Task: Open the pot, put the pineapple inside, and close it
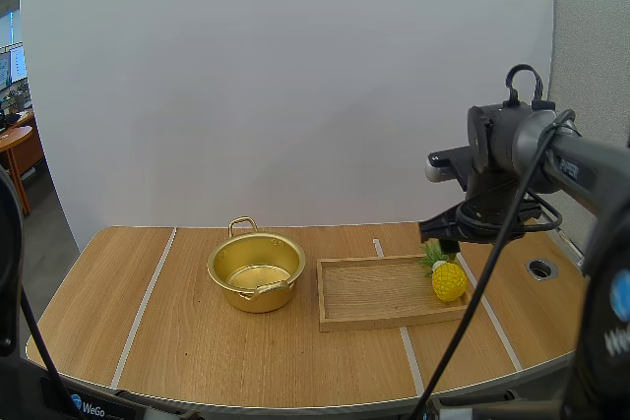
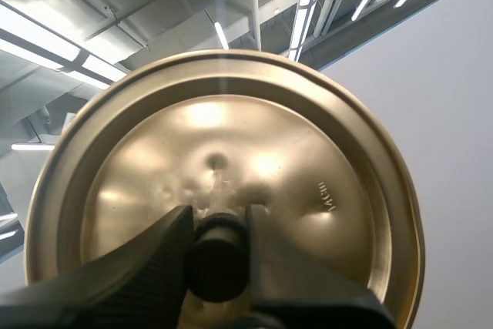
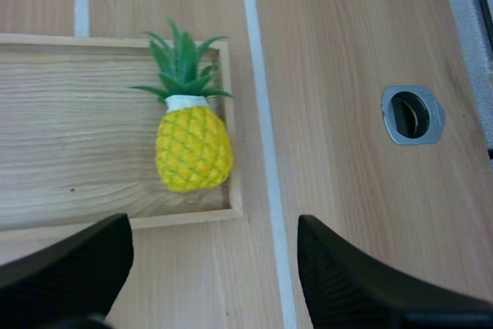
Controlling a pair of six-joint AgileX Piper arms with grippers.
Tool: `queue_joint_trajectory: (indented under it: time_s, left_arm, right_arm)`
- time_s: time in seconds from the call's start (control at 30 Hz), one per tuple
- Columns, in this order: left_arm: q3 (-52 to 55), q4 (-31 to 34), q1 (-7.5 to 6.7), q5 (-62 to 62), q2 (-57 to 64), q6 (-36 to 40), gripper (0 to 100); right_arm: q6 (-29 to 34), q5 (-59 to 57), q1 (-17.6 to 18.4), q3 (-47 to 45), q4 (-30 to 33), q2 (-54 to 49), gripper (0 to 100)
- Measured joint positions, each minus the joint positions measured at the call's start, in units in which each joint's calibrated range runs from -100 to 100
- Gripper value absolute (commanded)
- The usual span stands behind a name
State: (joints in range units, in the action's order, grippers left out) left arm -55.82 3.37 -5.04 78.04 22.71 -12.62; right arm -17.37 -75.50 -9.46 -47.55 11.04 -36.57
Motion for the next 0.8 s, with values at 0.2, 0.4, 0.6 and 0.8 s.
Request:
queue_joint_trajectory:
  time_s: [0.2,0.4,0.6,0.8]
  left_arm:
    - [0.0,0.0,0.00,0.0,0.0,0.0,0]
    - [0.0,0.0,0.00,0.0,0.0,0.0,0]
    - [0.0,0.0,0.00,0.0,0.0,0.0,0]
    - [0.0,0.0,0.00,0.0,0.0,0.0,0]
  right_arm:
    - [-12.2,5.1,-5.2,0.0,-10.3,5.3,100]
    - [-18.8,8.2,-6.5,0.0,-15.1,9.0,100]
    - [-23.6,9.3,-6.5,0.0,-19.0,10.2,100]
    - [-25.9,8.5,-6.5,2.3,-21.5,12.7,100]
